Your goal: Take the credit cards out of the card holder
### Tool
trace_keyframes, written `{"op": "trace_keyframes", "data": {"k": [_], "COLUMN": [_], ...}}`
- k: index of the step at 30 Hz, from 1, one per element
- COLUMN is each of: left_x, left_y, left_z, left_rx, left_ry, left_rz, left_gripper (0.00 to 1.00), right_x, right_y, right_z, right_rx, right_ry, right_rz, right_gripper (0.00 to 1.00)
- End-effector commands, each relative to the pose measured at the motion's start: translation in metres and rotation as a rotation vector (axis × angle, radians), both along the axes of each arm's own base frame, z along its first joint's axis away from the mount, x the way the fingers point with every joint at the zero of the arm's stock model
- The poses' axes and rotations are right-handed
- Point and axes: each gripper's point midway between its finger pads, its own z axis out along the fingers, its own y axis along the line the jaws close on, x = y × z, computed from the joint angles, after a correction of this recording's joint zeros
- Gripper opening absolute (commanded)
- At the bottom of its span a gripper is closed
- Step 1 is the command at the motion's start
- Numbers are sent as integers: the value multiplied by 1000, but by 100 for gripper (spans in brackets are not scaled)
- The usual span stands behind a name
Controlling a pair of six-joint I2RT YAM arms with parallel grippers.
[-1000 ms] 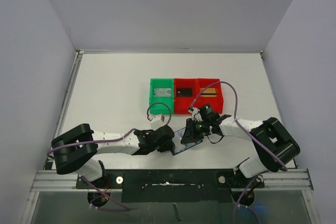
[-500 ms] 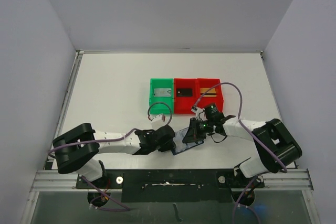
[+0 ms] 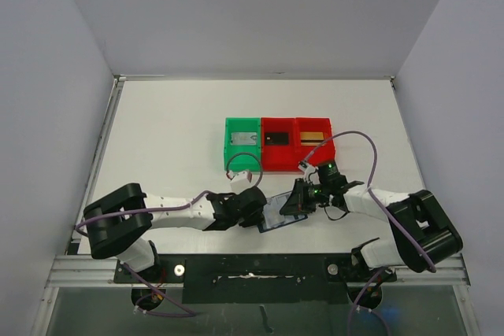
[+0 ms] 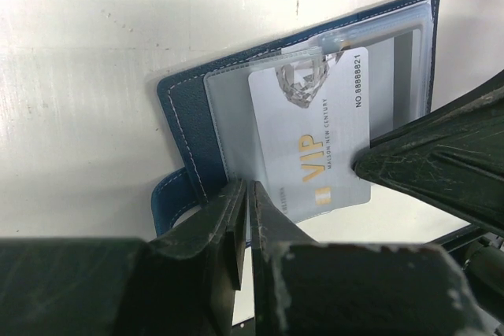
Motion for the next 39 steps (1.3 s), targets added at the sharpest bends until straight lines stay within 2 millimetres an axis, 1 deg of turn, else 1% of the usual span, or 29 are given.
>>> {"op": "trace_keyframes", "data": {"k": [1, 6, 11, 14, 16, 20, 22, 25, 28, 30, 32, 35, 36, 39], "left_x": [-9, -8, -2, 3, 6, 16, 18, 19, 19, 19, 19, 20, 20, 17], "left_y": [36, 38, 39, 32, 24, 8, -5, -23, -35, -41, -45, -39, -39, -36], "left_z": [-32, -30, -21, -10, 3, 32, 48, 68, 79, 80, 76, 58, 56, 39], "left_rx": [215, 218, 216, 181, 146, 59, -25, -156, -264, -313, -337, -339, -354, -335], "left_ry": [31, 20, -7, -28, -50, -97, -114, -147, -161, -156, -150, -148, -146, -113], "left_rz": [-31, -30, -32, -39, -49, -59, -77, -100, -120, -134, -140, -115, -107, -99], "left_gripper": [7, 7, 7, 9, 13, 29, 35, 38, 38, 38, 35, 28, 27, 25], "right_x": [13, 18, 3, -3, -5, -3, -2, 0, 0, 0, 0, 0, 0, 1], "right_y": [-3, -17, -15, -14, -13, -11, -12, -14, -15, -15, -15, -14, -13, -12], "right_z": [8, 9, 8, 3, 3, 5, 4, 3, 3, 3, 3, 4, 5, 6], "right_rx": [-7, -36, 23, 48, 57, 59, 50, 41, 38, 39, 40, 44, 48, 53], "right_ry": [-56, -80, -49, -29, -20, -22, -25, -27, -28, -27, -30, -32, -34, -36], "right_rz": [-60, -146, -161, -173, -180, -207, -225, -249, -257, -257, -254, -249, -246, -239], "right_gripper": [0, 0, 0, 0, 0, 0, 0, 0, 0, 0, 0, 0, 0, 0]}}
